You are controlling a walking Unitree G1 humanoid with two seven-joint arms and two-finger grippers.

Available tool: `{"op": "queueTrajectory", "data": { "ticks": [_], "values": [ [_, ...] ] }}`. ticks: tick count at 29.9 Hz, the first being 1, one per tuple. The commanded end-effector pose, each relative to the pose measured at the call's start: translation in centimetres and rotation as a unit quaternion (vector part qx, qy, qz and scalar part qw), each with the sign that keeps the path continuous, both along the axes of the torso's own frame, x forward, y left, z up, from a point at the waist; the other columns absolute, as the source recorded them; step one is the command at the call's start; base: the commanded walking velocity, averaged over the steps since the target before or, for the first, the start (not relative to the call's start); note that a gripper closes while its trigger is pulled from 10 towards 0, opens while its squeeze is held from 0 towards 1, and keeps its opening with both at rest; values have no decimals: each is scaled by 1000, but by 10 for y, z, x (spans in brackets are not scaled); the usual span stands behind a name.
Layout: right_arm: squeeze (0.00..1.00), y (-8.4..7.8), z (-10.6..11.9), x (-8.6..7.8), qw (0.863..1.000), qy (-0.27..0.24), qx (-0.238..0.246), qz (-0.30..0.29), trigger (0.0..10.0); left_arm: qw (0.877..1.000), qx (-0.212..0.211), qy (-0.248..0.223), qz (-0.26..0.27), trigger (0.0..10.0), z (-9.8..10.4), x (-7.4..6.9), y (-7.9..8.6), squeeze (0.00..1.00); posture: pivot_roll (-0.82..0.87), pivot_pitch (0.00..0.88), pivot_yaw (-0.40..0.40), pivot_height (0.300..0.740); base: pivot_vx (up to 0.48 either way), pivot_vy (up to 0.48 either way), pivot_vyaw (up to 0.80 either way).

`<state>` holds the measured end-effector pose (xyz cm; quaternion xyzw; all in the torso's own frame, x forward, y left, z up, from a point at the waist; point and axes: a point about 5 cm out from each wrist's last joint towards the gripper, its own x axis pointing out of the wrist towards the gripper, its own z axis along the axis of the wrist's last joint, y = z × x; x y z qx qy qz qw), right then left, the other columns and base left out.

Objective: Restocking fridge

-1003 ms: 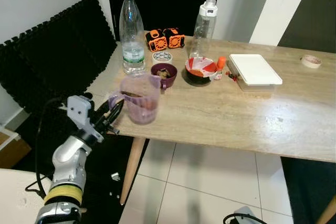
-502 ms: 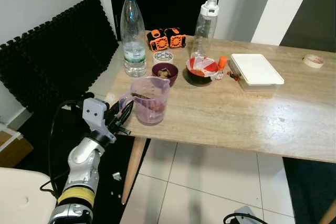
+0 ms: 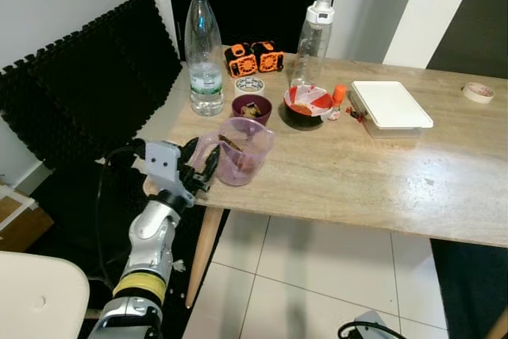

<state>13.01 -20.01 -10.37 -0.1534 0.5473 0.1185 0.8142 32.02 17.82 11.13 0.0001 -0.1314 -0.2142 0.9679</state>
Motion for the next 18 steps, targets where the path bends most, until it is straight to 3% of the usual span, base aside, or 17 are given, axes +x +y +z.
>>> {"op": "queueTrajectory", "data": {
  "ticks": [1,3,4,5,6,8,11,18],
  "values": [
    [0,-2,0,-1,1000,2,-3,-4,10000,1000,4,-1,-18,10000,-1,-1,-7,1000,95,22,-60,740,0,0,0],
    [0,-2,0,-2,1000,3,-2,-5,10000,998,7,1,-56,10000,-1,-5,-7,1000,94,22,-59,740,0,0,0],
    [0,-2,0,-2,1000,3,-3,-4,10000,997,9,4,-75,10000,-2,-8,-6,945,94,22,-59,740,0,0,0],
    [0,-2,0,-2,1000,4,-3,-4,10000,996,16,8,-92,10000,-2,-10,-4,745,94,22,-59,740,0,0,0],
    [0,-2,0,-2,1000,4,-3,-4,10000,995,21,11,-102,10000,-2,-12,-1,408,94,22,-59,740,0,0,0],
    [0,-2,0,-2,1000,4,-3,-4,10000,995,21,11,-102,10000,-2,-12,-1,408,94,22,-59,740,0,0,0],
    [0,-2,0,-2,1000,4,-3,-3,10000,991,37,31,-128,10000,-4,-16,11,0,98,20,-58,740,0,0,0],
    [0,-2,0,-2,1000,2,-3,-1,10000,986,42,47,-152,10000,-5,-21,19,0,103,12,-58,740,0,0,0]
  ]
}}
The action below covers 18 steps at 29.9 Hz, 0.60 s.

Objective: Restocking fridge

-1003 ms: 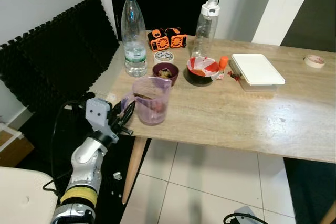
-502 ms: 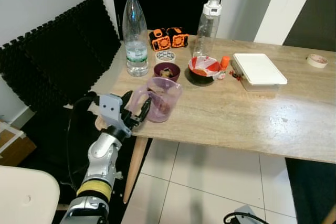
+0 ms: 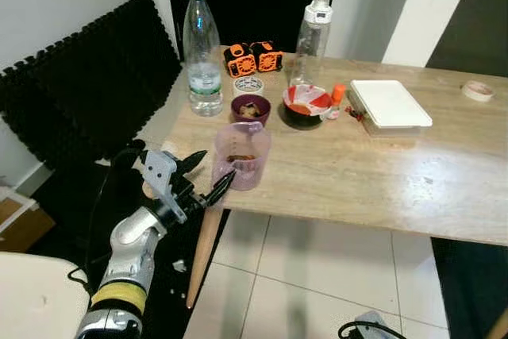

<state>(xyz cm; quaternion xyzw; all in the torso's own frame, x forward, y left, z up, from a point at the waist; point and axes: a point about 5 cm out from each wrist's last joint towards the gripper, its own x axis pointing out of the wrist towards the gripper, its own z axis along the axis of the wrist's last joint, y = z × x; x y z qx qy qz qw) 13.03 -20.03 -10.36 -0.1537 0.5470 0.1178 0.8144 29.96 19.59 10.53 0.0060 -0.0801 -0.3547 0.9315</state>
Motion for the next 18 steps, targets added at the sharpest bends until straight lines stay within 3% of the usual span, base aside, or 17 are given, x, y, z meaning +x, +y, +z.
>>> {"op": "queueTrajectory", "data": {
  "ticks": [1,18],
  "values": [
    [0,-1,0,-2,1000,2,-3,0,10000,1000,7,3,-11,10000,2,-1,1,0,104,10,-60,740,0,0,0],
    [0,-2,0,-1,1000,2,-4,-3,10000,1000,-10,1,-28,10000,8,1,-26,0,100,13,-62,740,0,0,0]
  ]
}}
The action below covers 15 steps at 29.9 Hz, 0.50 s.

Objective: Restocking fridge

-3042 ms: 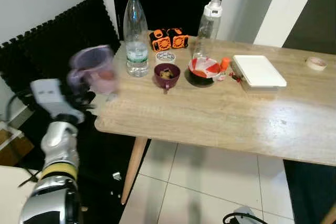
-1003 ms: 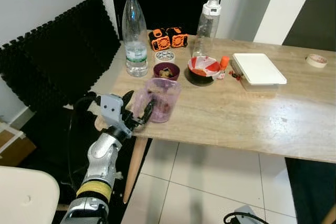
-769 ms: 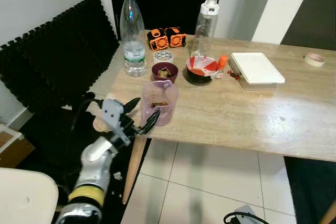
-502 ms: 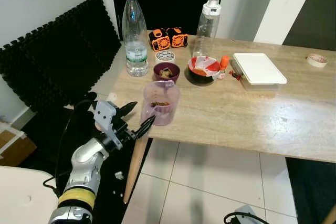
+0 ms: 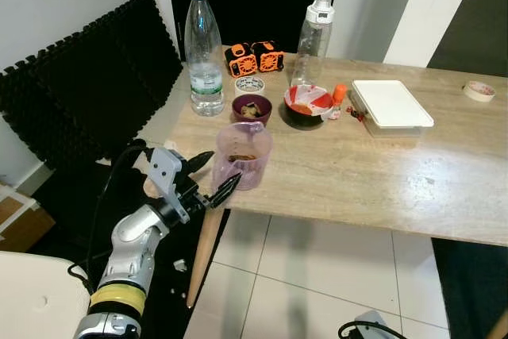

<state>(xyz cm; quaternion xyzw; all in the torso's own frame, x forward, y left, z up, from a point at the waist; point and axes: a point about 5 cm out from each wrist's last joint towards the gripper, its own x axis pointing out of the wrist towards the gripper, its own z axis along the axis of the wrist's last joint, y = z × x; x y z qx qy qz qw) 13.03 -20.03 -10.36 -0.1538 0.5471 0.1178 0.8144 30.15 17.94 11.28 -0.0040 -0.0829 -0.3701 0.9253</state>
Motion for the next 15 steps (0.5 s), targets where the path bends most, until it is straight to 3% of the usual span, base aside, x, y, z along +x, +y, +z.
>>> {"op": "queueTrajectory", "data": {
  "ticks": [1,12,15],
  "values": [
    [0,-2,0,-1,1000,2,-4,-3,10000,1000,-2,1,-11,10000,0,-1,-10,0,100,13,-62,740,0,0,0],
    [0,-2,0,-2,1000,2,-4,-3,10000,1000,4,7,7,10000,-3,3,-23,0,100,21,-60,740,0,0,0],
    [0,-2,0,-2,1000,2,-4,-3,10000,999,27,8,23,10000,-4,6,-23,0,100,21,-60,740,0,0,0]
  ]
}}
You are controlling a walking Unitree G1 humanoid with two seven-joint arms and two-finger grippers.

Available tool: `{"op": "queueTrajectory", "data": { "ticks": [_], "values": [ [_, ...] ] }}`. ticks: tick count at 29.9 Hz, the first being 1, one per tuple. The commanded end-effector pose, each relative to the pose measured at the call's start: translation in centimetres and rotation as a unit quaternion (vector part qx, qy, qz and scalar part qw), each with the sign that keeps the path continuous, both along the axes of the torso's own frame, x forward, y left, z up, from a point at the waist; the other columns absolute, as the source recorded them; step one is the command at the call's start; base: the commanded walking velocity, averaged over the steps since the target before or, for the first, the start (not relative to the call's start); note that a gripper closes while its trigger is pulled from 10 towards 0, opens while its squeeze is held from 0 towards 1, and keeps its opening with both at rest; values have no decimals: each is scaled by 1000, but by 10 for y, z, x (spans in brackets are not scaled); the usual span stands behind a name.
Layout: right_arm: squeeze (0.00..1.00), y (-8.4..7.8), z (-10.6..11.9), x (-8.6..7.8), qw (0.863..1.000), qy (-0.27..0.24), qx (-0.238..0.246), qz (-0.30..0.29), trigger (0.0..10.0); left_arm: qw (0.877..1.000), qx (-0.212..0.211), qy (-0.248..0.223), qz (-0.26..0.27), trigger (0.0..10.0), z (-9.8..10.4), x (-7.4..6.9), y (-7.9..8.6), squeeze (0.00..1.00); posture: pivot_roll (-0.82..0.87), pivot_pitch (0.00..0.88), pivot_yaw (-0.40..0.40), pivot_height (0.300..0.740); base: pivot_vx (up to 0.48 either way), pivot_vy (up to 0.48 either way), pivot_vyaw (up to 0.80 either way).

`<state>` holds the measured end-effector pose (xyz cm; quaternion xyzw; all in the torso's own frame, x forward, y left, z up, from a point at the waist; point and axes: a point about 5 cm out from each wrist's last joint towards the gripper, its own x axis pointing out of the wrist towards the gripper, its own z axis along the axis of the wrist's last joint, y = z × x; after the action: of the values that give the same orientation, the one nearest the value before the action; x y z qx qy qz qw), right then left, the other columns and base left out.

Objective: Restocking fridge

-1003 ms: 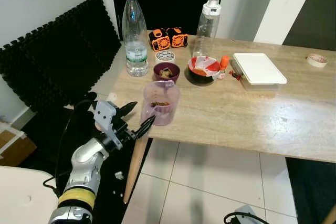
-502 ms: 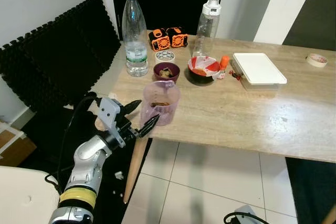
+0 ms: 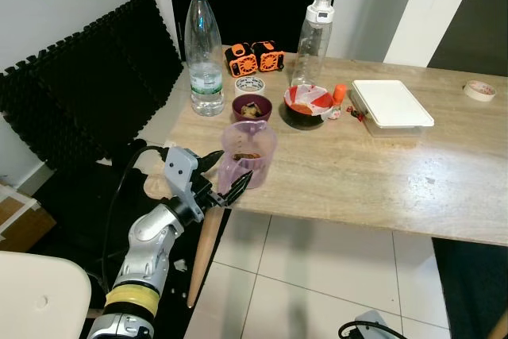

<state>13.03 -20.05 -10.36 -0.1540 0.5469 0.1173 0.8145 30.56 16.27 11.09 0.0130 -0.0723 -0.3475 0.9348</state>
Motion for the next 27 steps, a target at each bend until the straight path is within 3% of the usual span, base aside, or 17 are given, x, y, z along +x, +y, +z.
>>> {"op": "queueTrajectory", "data": {
  "ticks": [1,11,22,23,24,25,26,27],
  "values": [
    [0,-2,0,-2,1000,3,-4,-3,10000,1000,17,3,4,10000,-3,2,-6,0,100,21,-60,740,0,0,0],
    [0,-2,-1,-3,1000,3,-3,-3,10000,998,24,-11,56,10000,2,10,-4,0,99,22,-57,740,0,0,0],
    [0,-1,-1,-2,1000,3,-4,-3,10000,997,29,-8,71,9922,0,13,-10,0,100,23,-57,740,0,0,0],
    [0,-1,-1,-2,1000,3,-4,-3,10000,997,27,-7,69,6471,0,12,-11,0,100,23,-57,740,0,0,0],
    [0,-1,-1,-2,1000,3,-3,-3,10000,997,25,-7,68,4902,0,12,-11,0,100,23,-57,740,0,0,0],
    [0,-1,-1,-2,1000,3,-3,-3,10000,997,25,-7,68,4902,0,12,-11,0,100,23,-57,740,0,0,0],
    [0,-1,-1,-2,1000,3,-3,-3,10000,998,21,-8,66,2588,0,12,-12,0,100,23,-57,740,0,0,0],
    [0,-1,-1,-2,1000,3,-3,-3,10000,998,18,-8,65,1294,0,12,-12,0,100,23,-57,740,0,0,0]
  ]
}}
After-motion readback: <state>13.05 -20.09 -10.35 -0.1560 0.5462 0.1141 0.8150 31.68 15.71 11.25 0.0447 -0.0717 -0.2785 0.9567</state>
